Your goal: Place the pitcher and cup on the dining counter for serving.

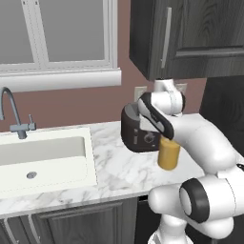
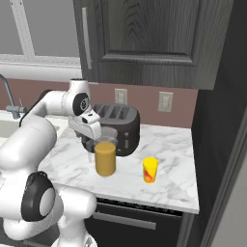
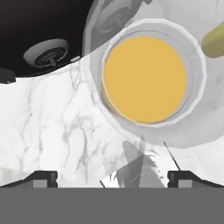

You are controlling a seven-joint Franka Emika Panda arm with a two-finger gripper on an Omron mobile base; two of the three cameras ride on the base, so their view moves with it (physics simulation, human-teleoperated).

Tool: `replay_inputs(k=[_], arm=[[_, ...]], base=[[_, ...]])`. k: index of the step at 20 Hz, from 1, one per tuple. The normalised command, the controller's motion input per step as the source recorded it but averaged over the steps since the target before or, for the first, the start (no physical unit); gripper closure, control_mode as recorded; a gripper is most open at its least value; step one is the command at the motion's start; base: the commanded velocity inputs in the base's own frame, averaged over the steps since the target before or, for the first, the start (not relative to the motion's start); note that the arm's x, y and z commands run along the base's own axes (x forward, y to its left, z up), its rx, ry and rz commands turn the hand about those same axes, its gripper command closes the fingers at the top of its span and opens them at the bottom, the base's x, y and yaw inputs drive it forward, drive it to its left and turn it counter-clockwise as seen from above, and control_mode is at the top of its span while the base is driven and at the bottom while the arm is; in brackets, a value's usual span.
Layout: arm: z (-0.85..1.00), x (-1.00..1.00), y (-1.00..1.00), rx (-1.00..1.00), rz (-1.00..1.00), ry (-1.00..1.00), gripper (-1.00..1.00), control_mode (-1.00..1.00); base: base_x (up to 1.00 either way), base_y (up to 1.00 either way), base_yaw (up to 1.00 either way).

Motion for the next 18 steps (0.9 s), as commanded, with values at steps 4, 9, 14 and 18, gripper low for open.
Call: replay_inputs(k=[4, 9, 14, 18], arm=[[-0.33, 0.13, -0.14, -0.02, -0.01, 0.00, -1.00, -1.00], [-0.02, -0.48, -0.05, 0.00, 0.00, -0.02, -1.00, -1.00], [0.10, -0.20, 0.00, 0.00, 0.00, -0.10, -1.00, -1.00], [0.28, -0.30, 0.00, 0.00, 0.00, -0.15, -1.00, -1.00]], base=[[0.00, 0.00, 0.00], [0.00, 0.00, 0.00], [0.00, 0.00, 0.00], [0.00, 0.00, 0.00]])
